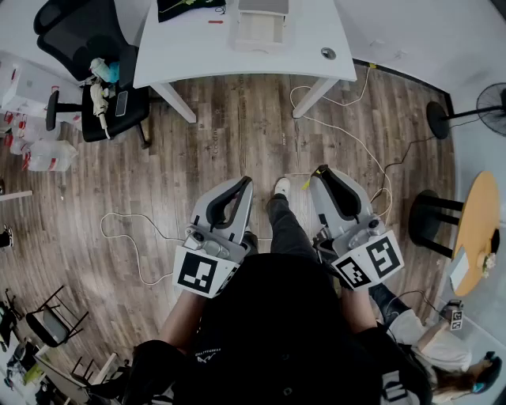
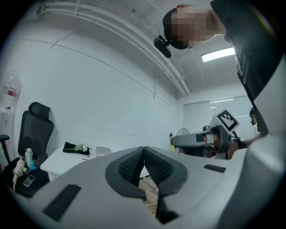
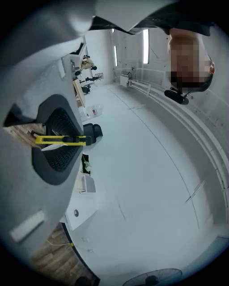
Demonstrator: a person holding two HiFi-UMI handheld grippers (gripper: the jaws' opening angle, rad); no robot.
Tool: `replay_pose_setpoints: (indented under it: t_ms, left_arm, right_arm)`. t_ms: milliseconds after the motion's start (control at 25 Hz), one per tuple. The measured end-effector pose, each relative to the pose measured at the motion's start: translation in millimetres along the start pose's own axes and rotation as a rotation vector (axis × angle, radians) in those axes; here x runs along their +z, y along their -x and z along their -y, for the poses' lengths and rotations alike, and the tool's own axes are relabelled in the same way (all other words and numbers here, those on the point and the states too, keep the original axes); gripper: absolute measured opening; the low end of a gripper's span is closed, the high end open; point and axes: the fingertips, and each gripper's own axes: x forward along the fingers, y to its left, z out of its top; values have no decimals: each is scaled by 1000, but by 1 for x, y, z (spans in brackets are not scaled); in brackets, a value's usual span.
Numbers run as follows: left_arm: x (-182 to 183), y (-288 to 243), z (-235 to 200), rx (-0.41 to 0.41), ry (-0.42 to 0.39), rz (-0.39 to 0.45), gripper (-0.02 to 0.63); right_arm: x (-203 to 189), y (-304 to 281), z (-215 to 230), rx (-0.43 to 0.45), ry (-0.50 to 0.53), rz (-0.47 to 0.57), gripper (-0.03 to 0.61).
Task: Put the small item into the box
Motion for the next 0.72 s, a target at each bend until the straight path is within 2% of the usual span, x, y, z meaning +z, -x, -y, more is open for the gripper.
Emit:
replay_pose_setpoints:
  t_ms: [160, 320, 440, 600, 720]
  left_arm:
    - [7, 46, 32, -1, 8, 13, 5]
    - [19, 72, 53, 40, -7, 47, 5]
    - [20, 79, 61, 82, -62, 42, 5]
    - [20, 77, 78, 117, -73, 35, 5]
    - [12, 64, 96, 116, -94, 17, 5]
  right_arm:
    - [-7, 45, -32, -2, -6, 19, 71]
    - [-9, 74, -46, 23, -8, 23, 71]
    - [-5, 85, -48, 50, -8, 35, 71]
    - [2, 99, -48, 86, 23, 32, 71]
    - [-3, 111, -35, 79, 63, 4, 71]
